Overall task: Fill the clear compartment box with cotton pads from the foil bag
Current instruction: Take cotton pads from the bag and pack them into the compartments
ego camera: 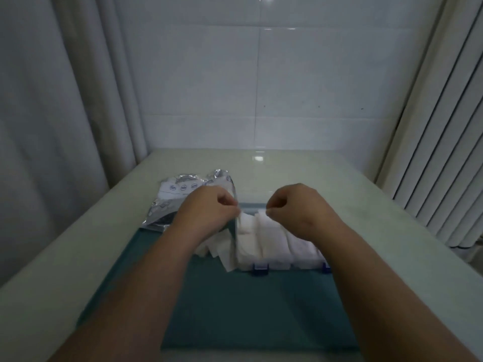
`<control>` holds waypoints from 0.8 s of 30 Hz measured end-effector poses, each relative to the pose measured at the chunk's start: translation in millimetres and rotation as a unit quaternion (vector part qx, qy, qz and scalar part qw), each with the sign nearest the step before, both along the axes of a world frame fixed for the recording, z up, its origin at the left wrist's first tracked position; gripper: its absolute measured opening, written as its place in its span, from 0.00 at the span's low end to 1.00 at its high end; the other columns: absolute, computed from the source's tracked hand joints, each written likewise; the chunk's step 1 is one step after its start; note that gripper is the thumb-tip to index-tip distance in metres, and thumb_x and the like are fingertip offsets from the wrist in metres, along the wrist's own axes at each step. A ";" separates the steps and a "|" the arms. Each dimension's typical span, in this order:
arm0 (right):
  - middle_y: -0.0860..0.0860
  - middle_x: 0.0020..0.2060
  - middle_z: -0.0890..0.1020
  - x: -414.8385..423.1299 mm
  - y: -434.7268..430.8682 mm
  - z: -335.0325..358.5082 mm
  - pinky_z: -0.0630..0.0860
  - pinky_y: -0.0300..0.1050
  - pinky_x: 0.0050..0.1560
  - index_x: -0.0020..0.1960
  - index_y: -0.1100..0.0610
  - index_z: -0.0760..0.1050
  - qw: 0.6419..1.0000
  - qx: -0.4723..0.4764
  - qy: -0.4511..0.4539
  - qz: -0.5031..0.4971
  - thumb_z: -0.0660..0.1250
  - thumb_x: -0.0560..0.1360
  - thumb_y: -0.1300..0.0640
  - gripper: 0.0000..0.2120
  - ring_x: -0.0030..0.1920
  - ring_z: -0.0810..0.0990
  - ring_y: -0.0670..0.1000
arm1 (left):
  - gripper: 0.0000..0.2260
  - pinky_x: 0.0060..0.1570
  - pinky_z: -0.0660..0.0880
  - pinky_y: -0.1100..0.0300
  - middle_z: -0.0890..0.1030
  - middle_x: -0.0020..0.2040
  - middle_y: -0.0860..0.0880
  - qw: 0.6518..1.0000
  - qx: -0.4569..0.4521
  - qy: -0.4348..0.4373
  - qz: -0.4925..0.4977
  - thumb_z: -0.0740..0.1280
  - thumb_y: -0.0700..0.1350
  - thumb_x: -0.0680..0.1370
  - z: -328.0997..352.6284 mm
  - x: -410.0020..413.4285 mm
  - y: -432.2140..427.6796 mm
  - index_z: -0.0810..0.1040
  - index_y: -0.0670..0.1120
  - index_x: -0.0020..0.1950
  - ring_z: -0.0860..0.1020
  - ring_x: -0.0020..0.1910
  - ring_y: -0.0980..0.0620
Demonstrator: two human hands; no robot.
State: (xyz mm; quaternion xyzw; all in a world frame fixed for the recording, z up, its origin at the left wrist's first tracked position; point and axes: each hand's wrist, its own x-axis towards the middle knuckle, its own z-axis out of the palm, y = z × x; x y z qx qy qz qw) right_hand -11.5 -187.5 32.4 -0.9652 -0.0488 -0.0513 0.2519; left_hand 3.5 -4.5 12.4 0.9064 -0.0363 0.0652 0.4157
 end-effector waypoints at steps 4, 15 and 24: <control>0.48 0.49 0.83 8.0 35.8 -4.7 0.77 0.42 0.51 0.52 0.51 0.82 0.999 -0.007 -0.006 0.042 0.68 0.75 0.55 0.07 0.49 0.79 0.48 | 0.02 0.43 0.79 0.57 0.83 0.38 0.57 0.999 0.018 0.001 0.032 0.72 0.46 0.71 -6.7 1.3 27.4 0.82 0.53 0.39 0.81 0.41 0.55; 0.48 0.61 0.76 7.8 74.2 -37.8 0.47 0.54 0.73 0.66 0.44 0.71 0.957 -0.240 -0.036 0.160 0.65 0.68 0.49 0.26 0.70 0.64 0.51 | 0.07 0.41 0.71 0.59 0.82 0.45 0.48 0.967 0.240 0.007 0.080 0.69 0.50 0.72 -23.2 -3.8 57.3 0.81 0.47 0.41 0.80 0.47 0.47; 0.50 0.69 0.72 5.1 75.1 -43.9 0.35 0.62 0.73 0.70 0.47 0.66 0.943 -0.282 -0.025 0.176 0.66 0.71 0.51 0.28 0.76 0.53 0.50 | 0.14 0.35 0.67 0.61 0.79 0.45 0.50 0.955 0.287 0.072 0.034 0.74 0.54 0.66 -27.8 -0.8 52.9 0.79 0.49 0.46 0.76 0.43 0.51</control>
